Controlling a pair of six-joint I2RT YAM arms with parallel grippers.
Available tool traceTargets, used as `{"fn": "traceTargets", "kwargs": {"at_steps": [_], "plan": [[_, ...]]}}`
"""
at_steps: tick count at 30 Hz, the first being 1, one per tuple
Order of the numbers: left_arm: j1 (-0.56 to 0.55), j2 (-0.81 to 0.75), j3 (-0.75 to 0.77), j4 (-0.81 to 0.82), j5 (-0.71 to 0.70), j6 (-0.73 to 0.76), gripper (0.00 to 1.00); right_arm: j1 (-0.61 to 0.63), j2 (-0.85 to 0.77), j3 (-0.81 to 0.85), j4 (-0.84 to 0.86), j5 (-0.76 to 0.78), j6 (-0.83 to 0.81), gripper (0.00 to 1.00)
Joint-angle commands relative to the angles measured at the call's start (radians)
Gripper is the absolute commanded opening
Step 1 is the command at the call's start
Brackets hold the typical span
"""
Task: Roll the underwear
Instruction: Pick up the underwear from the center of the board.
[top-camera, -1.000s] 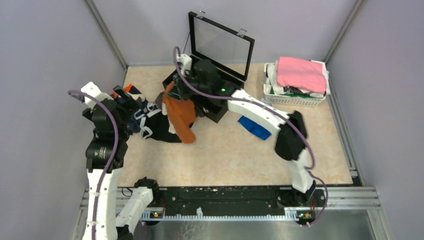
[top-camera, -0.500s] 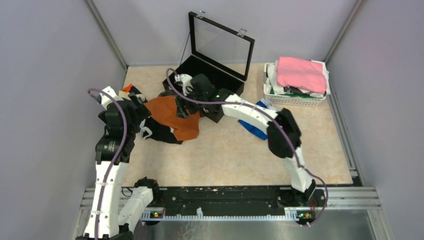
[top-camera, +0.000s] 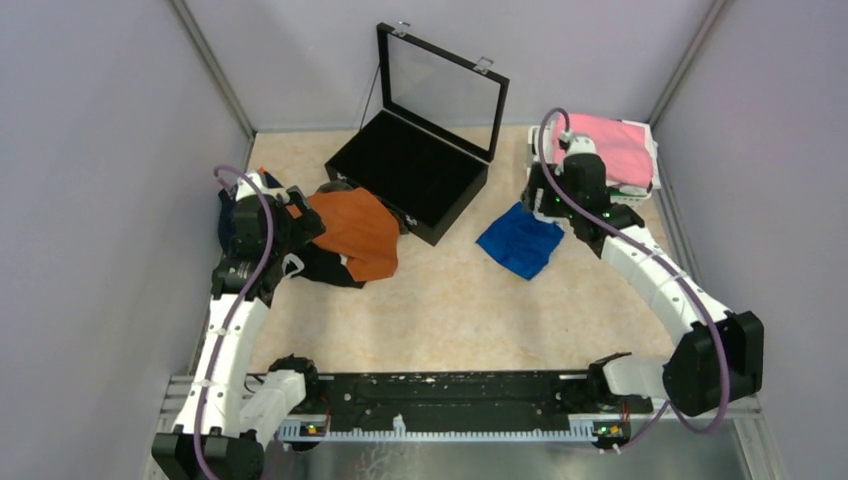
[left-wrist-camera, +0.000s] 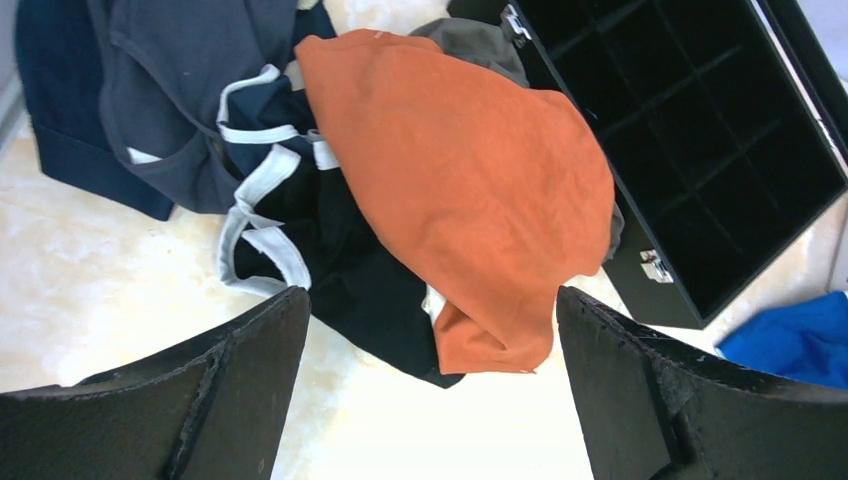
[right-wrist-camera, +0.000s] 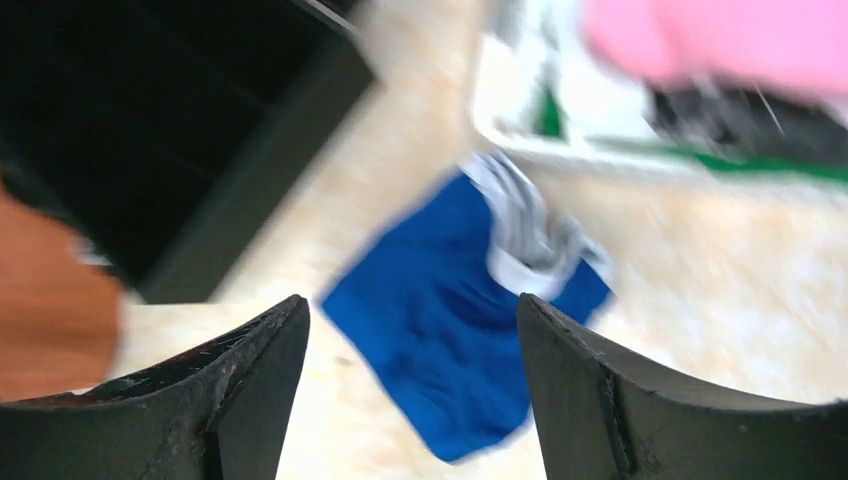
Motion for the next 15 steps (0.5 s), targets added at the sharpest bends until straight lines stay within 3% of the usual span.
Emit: {"fn": "traceTargets", "kwargs": {"at_steps": [1,9,15], "plan": [[0.001,0.014,-0.01,0.085,0.086,-0.015,0.99,-0.127,0.022,-0.1,-0.049,-0.023,0.064,0.76],[0.001,0.022,-0.035,0.107,0.153,-0.013,0.99,-0.193,0.197,-0.095,0.059,-0.1,0.102,0.74],[0.001,0.011,-0.057,0.107,0.167,-0.012,0.99,-0.198,0.301,-0.064,0.09,-0.041,0.133,0.59]]}}
